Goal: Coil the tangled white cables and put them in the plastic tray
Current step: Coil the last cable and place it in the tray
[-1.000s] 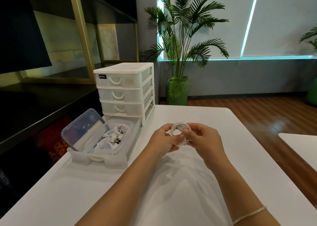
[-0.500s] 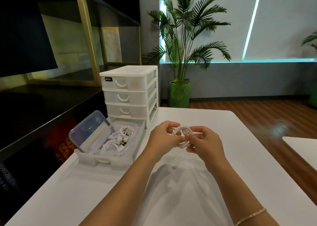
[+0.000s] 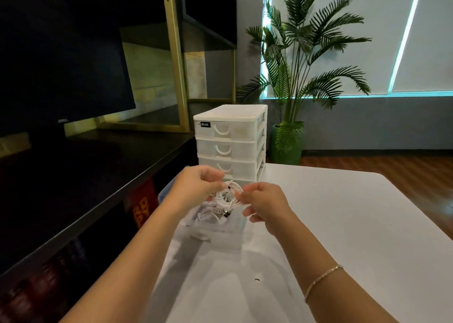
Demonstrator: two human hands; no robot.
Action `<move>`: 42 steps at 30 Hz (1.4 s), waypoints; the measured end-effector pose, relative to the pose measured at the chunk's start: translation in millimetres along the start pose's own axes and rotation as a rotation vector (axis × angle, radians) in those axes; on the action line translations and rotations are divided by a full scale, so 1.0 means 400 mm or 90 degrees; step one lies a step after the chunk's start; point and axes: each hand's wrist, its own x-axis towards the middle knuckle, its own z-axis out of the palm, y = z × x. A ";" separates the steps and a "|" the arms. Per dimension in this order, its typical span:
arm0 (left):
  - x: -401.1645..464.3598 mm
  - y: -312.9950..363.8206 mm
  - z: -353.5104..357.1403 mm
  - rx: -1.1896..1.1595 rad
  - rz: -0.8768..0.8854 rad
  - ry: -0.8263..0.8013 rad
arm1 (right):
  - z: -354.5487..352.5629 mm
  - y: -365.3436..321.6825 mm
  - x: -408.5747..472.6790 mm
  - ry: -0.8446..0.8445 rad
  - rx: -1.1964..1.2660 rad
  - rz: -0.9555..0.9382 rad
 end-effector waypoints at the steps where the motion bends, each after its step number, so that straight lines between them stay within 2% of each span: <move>1: 0.002 -0.010 -0.017 0.039 -0.001 0.006 | 0.016 -0.001 0.004 -0.007 -0.019 -0.002; 12: 0.014 -0.067 -0.024 0.379 -0.007 -0.068 | 0.089 0.009 0.016 0.026 -0.276 -0.052; 21: 0.010 -0.071 -0.041 0.448 -0.004 -0.206 | 0.117 0.014 0.010 0.064 -0.492 -0.085; 29: 0.015 -0.063 -0.021 0.564 0.012 -0.198 | 0.122 0.008 0.001 0.067 -0.661 -0.179; 37: 0.019 -0.060 0.000 0.599 -0.015 -0.218 | 0.122 0.016 0.012 0.063 -0.701 -0.180; 42: 0.014 -0.057 0.009 0.589 -0.009 -0.187 | 0.121 0.024 0.011 0.073 -0.705 -0.177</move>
